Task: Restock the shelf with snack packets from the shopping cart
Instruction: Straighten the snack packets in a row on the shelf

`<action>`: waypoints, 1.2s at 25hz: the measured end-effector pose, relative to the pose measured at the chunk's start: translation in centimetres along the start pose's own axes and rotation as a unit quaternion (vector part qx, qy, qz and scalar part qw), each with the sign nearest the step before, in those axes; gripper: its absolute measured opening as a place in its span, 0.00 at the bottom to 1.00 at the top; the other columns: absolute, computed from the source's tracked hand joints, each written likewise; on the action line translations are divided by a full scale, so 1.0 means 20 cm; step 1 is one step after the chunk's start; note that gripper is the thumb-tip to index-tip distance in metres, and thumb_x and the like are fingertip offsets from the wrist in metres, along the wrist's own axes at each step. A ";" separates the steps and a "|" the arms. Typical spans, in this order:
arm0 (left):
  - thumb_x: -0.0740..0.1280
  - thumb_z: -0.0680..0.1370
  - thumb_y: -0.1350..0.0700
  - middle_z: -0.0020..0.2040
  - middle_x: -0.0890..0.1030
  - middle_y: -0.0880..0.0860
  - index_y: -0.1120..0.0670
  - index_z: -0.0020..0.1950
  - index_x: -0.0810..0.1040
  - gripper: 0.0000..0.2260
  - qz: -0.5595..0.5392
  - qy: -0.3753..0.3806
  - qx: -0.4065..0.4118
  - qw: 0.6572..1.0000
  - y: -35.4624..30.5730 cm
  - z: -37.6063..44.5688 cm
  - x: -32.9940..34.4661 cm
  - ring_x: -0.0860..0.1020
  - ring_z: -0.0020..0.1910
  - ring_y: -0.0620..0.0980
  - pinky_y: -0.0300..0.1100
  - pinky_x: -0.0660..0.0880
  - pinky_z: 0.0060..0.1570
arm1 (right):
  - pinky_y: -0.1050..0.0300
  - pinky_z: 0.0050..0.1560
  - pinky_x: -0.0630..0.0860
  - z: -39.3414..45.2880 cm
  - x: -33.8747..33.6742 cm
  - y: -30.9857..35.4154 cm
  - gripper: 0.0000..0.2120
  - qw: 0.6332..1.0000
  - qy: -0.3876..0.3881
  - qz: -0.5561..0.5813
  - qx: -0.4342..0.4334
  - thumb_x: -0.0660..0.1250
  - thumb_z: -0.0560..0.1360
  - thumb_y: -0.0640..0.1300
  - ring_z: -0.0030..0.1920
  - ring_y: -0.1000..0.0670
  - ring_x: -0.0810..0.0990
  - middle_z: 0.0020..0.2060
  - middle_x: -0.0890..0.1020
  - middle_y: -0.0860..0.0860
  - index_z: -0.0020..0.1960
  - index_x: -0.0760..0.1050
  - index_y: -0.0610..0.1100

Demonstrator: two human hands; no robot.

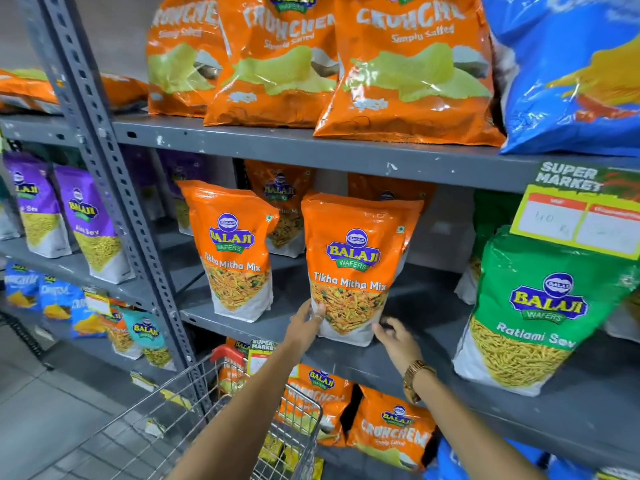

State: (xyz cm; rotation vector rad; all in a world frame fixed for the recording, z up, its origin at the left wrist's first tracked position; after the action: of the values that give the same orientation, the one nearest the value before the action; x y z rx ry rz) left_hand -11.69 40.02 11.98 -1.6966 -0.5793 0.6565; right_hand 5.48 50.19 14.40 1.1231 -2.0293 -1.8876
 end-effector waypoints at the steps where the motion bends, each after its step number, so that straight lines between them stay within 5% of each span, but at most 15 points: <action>1: 0.60 0.77 0.48 0.64 0.75 0.52 0.51 0.68 0.69 0.19 0.000 0.002 -0.002 1.000 0.00 -0.01 0.01 0.72 0.64 0.51 0.44 0.69 0.62 | 0.62 0.42 0.67 -0.01 -0.01 -0.01 0.19 1.000 0.000 -0.003 -0.001 0.64 0.73 0.53 0.51 0.50 0.74 0.60 0.79 0.44 0.59 0.71 0.44; 4: 0.61 0.78 0.49 0.63 0.76 0.53 0.51 0.67 0.68 0.18 0.006 0.013 0.012 1.000 -0.02 -0.03 0.05 0.73 0.64 0.52 0.44 0.69 0.62 | 0.63 0.42 0.69 -0.01 0.00 -0.05 0.23 1.000 -0.001 0.009 0.016 0.65 0.74 0.49 0.57 0.46 0.75 0.63 0.76 0.43 0.65 0.65 0.43; 8: 0.59 0.79 0.52 0.65 0.74 0.53 0.52 0.71 0.64 0.20 0.016 0.016 0.028 0.999 -0.04 -0.09 0.11 0.71 0.65 0.52 0.45 0.68 0.61 | 0.48 0.65 0.67 0.05 0.01 -0.06 0.37 0.998 0.036 0.036 0.036 0.66 0.73 0.51 0.65 0.42 0.71 0.66 0.73 0.42 0.74 0.48 0.46; 11: 0.59 0.78 0.49 0.70 0.70 0.55 0.47 0.74 0.59 0.24 0.031 0.025 0.015 0.999 0.00 -0.07 0.12 0.68 0.69 0.56 0.51 0.67 0.66 | 0.48 0.66 0.68 0.08 -0.01 -0.07 0.31 0.995 0.063 0.050 0.064 0.64 0.74 0.50 0.62 0.41 0.73 0.62 0.75 0.41 0.72 0.56 0.45; 15: 0.57 0.79 0.50 0.69 0.72 0.54 0.47 0.72 0.62 0.20 0.029 0.035 0.005 0.999 0.01 -0.07 0.12 0.71 0.64 0.52 0.45 0.71 0.61 | 0.44 0.66 0.70 0.05 -0.04 -0.14 0.25 0.997 0.036 0.055 0.048 0.66 0.73 0.49 0.54 0.44 0.76 0.42 0.78 0.49 0.67 0.65 0.45; 17: 0.56 0.80 0.53 0.67 0.72 0.55 0.50 0.72 0.62 0.19 0.020 0.041 0.018 0.999 0.00 -0.10 0.14 0.71 0.62 0.50 0.40 0.71 0.55 | 0.44 0.66 0.70 0.02 -0.04 -0.16 0.24 0.996 0.030 0.063 0.047 0.66 0.73 0.49 0.57 0.43 0.76 0.45 0.78 0.48 0.67 0.65 0.45; 26: 0.59 0.79 0.55 0.68 0.72 0.54 0.48 0.70 0.62 0.20 0.026 -0.007 0.038 0.999 0.08 -0.15 0.15 0.70 0.68 0.54 0.52 0.70 0.67 | 0.47 0.67 0.64 -0.11 -0.04 -0.07 0.28 0.997 0.072 0.015 0.018 0.60 0.76 0.49 0.66 0.43 0.70 0.65 0.74 0.44 0.73 0.53 0.48; 30: 0.60 0.78 0.56 0.64 0.75 0.55 0.54 0.67 0.66 0.17 0.076 -0.102 0.060 0.990 0.04 -0.21 0.16 0.74 0.60 0.54 0.51 0.75 0.58 | 0.52 0.62 0.68 -0.17 -0.09 -0.10 0.26 1.000 0.015 0.004 -0.009 0.63 0.75 0.49 0.63 0.44 0.74 0.62 0.77 0.43 0.70 0.62 0.45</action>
State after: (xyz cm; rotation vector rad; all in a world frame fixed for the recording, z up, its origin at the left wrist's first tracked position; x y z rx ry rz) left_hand -6.44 39.19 11.60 -1.5804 -0.5457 0.9639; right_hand 9.55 48.74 13.93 1.1284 -1.9944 -1.8707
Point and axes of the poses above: each hand's wrist, its own z-axis towards the middle knuckle, its own x-axis out of the palm, y = z × x, the point moved 6 cm from there along z, towards the middle knuckle
